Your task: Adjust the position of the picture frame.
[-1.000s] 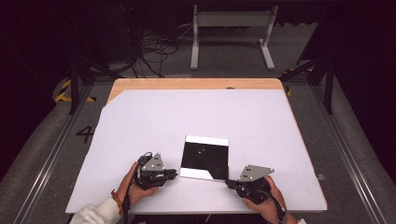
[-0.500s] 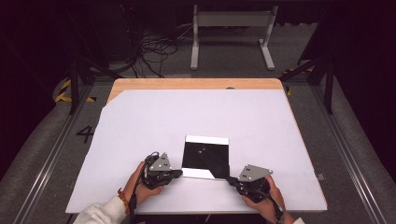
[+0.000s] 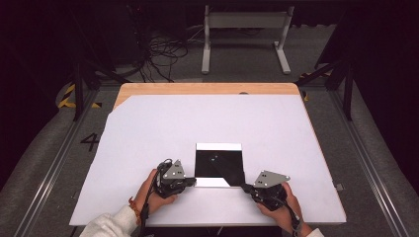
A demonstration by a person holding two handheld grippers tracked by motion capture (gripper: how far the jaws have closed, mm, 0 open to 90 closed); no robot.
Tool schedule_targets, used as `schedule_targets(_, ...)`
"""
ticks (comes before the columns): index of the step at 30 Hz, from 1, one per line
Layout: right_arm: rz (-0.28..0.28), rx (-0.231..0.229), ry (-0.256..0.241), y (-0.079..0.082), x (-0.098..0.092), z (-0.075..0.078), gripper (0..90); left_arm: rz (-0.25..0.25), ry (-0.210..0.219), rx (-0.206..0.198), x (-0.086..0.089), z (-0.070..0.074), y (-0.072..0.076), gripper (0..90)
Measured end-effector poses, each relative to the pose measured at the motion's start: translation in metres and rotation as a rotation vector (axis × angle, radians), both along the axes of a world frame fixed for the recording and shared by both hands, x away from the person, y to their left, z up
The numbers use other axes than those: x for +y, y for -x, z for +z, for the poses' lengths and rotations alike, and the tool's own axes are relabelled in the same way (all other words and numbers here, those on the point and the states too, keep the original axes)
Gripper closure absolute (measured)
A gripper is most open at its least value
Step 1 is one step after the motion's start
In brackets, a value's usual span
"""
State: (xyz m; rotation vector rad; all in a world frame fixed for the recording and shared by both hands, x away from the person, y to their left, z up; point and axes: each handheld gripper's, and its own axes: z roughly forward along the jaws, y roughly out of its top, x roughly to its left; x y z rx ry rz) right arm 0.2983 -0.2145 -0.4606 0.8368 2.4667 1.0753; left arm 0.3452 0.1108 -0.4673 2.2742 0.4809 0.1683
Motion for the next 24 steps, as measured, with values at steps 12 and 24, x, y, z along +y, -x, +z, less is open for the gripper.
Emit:
schedule_targets(12,-0.018,0.013,-0.004,0.002,-0.013,0.007,90.0,-0.037,-0.01,-0.031,0.016,0.008,0.014,89.7)
schedule_targets(24,-0.019,0.065,0.037,-0.001,-0.018,0.012,89.0,0.009,0.006,-0.054,0.054,0.015,0.035,85.8)
